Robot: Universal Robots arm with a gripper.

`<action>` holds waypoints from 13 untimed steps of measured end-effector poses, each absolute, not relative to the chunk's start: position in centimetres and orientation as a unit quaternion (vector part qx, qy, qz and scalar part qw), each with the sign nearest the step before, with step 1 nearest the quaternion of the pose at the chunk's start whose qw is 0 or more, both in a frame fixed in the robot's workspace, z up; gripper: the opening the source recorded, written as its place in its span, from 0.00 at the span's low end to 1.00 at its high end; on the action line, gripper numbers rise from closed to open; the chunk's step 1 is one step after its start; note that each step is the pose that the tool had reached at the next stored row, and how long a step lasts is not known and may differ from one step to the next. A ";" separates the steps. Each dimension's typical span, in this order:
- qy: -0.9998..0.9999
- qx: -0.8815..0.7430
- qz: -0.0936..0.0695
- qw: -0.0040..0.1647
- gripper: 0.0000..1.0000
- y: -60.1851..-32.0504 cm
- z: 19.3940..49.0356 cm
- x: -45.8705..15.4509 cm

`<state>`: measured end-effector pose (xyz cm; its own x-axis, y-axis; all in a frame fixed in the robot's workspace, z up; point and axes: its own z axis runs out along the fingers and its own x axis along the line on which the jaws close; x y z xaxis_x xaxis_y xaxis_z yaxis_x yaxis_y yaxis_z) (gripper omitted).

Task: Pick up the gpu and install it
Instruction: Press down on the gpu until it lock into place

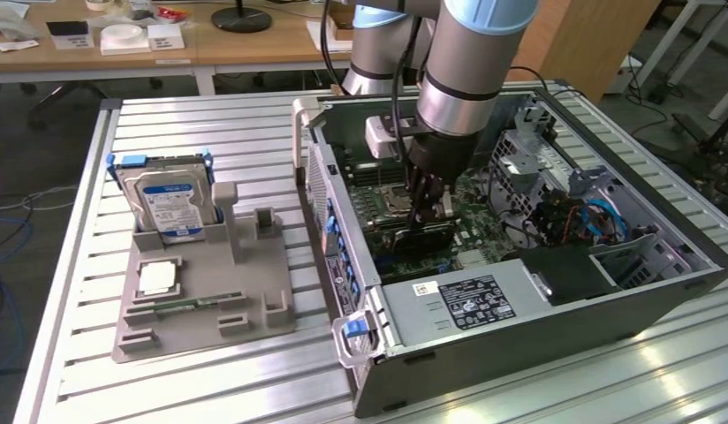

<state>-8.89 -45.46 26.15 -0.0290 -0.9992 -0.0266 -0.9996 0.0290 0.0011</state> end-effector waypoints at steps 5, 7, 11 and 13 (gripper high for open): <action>0.717 -0.697 0.010 0.009 0.11 -45.5 26.1 -8.9; 0.717 -0.697 0.010 0.009 0.11 -45.5 26.1 -8.9; 0.717 -0.697 0.010 0.009 0.11 -45.5 26.1 -8.9; 0.717 -0.697 0.010 0.009 0.11 -45.5 26.1 -8.9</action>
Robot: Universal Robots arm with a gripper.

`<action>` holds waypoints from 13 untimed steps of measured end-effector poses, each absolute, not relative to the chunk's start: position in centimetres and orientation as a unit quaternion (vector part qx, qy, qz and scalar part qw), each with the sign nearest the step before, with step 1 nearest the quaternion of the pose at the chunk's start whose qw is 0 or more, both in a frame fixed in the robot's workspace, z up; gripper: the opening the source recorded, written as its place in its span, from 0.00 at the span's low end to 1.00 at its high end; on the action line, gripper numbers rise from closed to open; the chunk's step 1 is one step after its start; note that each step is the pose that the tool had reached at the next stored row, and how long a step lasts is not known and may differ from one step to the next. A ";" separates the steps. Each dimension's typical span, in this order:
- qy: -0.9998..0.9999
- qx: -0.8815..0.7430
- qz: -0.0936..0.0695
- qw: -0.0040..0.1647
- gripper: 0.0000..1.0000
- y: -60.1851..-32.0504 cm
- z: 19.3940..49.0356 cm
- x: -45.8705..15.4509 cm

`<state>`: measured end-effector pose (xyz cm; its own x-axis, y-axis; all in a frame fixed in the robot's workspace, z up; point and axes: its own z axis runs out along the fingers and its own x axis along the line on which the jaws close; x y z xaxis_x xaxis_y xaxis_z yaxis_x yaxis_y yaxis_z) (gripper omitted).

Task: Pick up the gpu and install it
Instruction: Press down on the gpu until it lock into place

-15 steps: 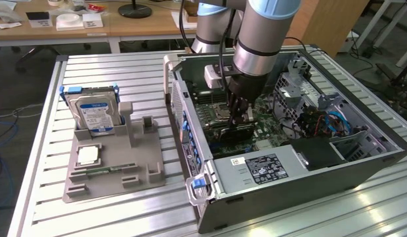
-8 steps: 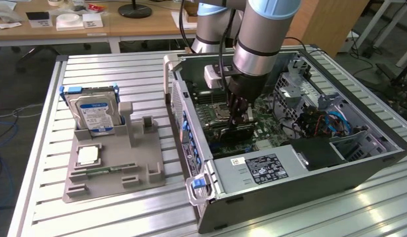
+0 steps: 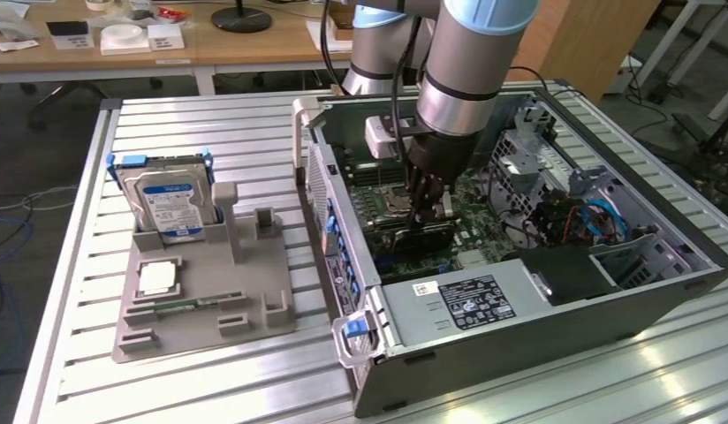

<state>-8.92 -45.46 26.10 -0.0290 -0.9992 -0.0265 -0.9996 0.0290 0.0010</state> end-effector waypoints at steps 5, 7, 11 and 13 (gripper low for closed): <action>0.717 -0.697 0.009 0.009 0.11 -45.5 27.0 -8.9; 0.717 -0.697 0.009 0.009 0.11 -45.5 27.6 -8.9; 0.717 -0.697 0.009 0.009 0.11 -45.5 28.7 -8.9; 0.717 -0.697 0.009 0.009 0.11 -45.5 29.3 -8.9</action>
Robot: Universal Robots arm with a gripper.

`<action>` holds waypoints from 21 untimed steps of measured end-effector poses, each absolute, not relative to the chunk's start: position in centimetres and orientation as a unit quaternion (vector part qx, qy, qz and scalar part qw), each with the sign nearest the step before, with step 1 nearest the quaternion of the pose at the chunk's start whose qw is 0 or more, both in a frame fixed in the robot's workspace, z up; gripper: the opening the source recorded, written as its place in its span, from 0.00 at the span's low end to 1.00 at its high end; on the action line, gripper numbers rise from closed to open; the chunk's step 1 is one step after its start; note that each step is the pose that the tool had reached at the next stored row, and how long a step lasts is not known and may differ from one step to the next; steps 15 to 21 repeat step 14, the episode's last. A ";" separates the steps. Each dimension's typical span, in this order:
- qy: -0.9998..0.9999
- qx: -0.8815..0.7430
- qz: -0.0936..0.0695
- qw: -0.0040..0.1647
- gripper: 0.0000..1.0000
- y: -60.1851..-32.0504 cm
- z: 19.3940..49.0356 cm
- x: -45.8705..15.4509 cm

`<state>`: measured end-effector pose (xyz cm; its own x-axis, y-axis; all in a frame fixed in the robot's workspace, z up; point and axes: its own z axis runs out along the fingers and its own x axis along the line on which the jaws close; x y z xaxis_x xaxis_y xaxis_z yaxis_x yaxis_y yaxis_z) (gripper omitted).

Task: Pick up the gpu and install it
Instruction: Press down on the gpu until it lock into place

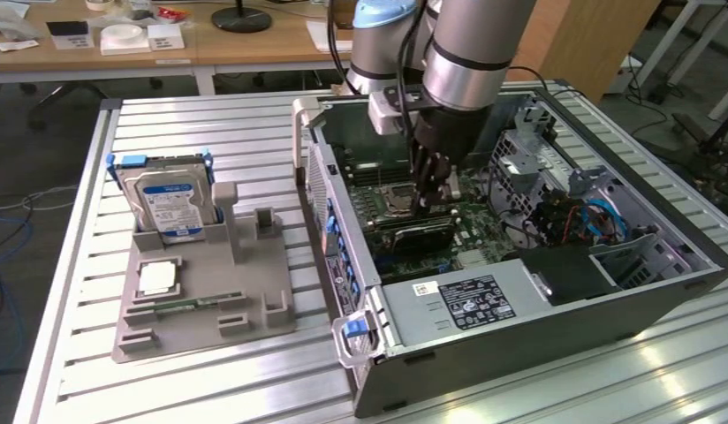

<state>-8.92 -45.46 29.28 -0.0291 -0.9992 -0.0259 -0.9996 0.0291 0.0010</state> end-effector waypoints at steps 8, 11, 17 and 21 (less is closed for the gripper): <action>0.717 -0.697 0.009 0.009 0.11 -45.5 31.4 -8.9; 0.717 -0.697 0.009 0.009 0.11 -45.5 31.4 -8.9; 0.717 -0.697 0.009 0.009 0.11 -45.5 31.4 -8.9; 0.717 -0.697 0.009 0.009 0.11 -45.5 31.4 -8.9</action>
